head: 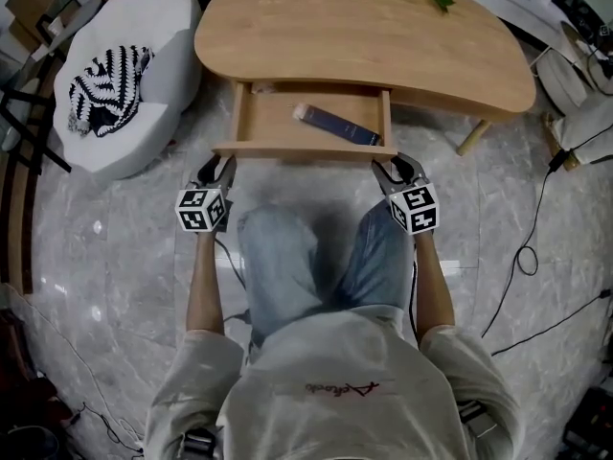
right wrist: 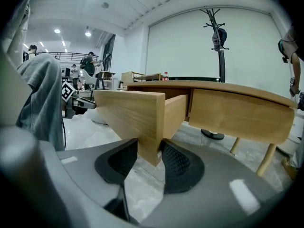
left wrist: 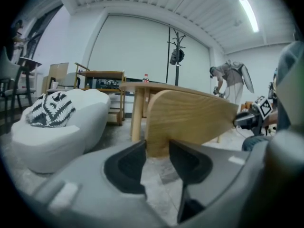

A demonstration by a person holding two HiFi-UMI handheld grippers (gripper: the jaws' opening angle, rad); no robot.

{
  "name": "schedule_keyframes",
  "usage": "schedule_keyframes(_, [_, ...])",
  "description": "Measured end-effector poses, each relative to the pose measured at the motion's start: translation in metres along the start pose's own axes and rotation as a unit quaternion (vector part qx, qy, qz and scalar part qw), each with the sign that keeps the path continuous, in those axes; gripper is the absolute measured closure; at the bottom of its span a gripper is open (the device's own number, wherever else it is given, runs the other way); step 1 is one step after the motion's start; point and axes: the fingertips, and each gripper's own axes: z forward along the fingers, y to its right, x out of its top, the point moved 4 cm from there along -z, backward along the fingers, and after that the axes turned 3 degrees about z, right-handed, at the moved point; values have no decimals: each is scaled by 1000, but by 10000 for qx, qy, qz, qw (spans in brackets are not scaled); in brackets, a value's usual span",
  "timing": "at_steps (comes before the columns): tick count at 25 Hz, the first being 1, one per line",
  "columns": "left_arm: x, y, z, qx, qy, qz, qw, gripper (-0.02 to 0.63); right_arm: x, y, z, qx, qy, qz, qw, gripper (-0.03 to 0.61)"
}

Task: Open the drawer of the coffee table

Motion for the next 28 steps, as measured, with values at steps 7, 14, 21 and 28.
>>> schedule_keyframes(7, [1,-13,-20,384,109,-55,9992,582,0,6,-20,-199,260,63,9994,470])
schedule_keyframes(14, [-7,-10,-19,413,114,32,9991,612,-5,9,-27,-304,501,182,9981,572])
schedule_keyframes(21, [-6,-23,6,313,76,59,9995,612,5,37,-14,-679,699,392,9945,573])
schedule_keyframes(28, [-27,-24,22,122,-453,-244,9986,612,-14,50,8,-844,8,663,9942,574])
